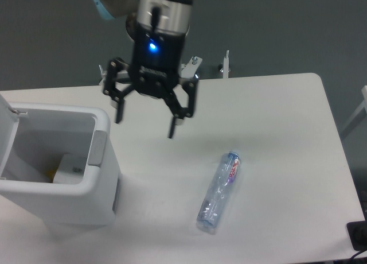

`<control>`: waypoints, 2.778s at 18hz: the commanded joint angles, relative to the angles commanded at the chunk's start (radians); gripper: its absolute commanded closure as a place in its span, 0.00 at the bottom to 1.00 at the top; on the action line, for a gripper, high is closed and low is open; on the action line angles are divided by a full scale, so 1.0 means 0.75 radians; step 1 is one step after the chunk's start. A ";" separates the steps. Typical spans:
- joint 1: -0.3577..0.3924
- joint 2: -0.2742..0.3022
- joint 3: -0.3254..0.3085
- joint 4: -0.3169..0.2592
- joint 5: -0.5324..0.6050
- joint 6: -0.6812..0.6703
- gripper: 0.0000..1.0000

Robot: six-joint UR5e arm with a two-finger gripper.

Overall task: Place the trash in the trash can
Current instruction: 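Move the open gripper over the clear plastic water bottle, then lower the gripper and close it around the bottle's middle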

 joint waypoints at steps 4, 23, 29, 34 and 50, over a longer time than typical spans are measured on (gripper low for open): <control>0.106 -0.137 0.026 0.000 0.057 0.109 0.00; -0.053 -0.602 0.103 -0.010 0.415 0.281 0.00; -0.143 -0.634 0.020 0.037 0.607 0.270 0.00; -0.151 -0.667 0.018 0.098 0.624 0.270 0.00; -0.200 -0.716 0.041 0.162 0.749 0.195 0.57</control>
